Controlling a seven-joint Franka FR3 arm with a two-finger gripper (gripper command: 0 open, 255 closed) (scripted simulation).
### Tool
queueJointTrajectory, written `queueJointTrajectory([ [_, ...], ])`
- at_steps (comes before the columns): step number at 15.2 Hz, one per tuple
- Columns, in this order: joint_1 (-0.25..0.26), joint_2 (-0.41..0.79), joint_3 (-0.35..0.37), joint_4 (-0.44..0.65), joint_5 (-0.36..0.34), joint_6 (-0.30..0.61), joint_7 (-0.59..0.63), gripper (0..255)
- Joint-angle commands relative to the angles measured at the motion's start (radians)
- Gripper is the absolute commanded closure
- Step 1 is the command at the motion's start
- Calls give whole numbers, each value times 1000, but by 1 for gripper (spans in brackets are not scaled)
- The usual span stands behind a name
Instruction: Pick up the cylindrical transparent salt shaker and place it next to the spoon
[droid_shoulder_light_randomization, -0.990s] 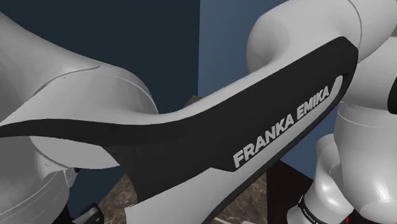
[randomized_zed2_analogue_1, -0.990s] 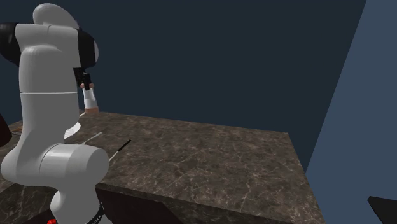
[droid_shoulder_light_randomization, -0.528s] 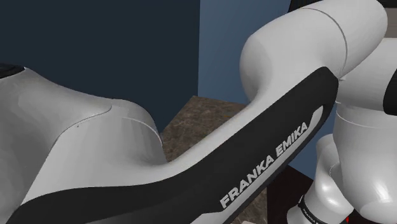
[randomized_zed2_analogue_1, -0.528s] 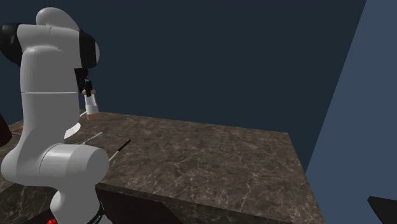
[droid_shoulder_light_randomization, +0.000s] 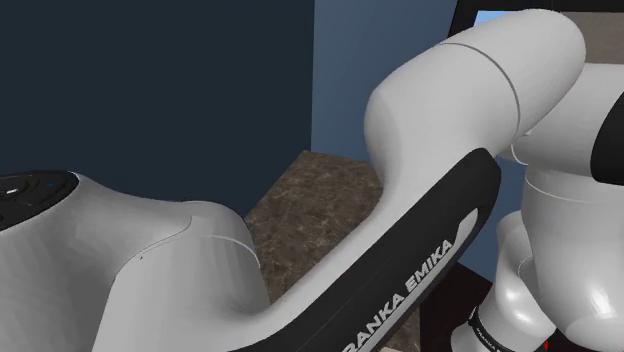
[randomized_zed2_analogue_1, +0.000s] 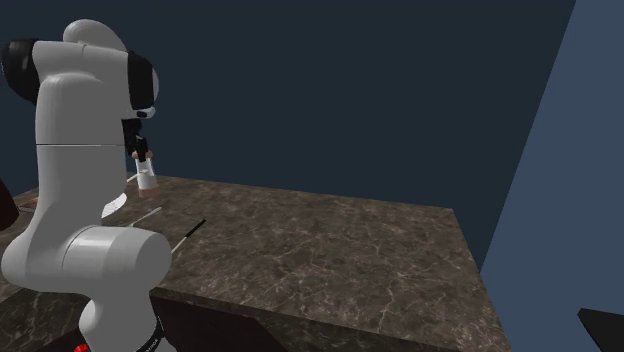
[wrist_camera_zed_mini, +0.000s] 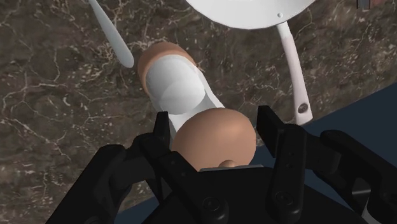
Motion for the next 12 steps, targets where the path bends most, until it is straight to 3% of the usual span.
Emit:
queueJointTrajectory([
  [1,0,7,-3,-21,-5,28,1,255],
  [4,3,25,-8,-48,-16,70,7,255],
  [12,3,25,-8,-48,-16,70,7,255],
])
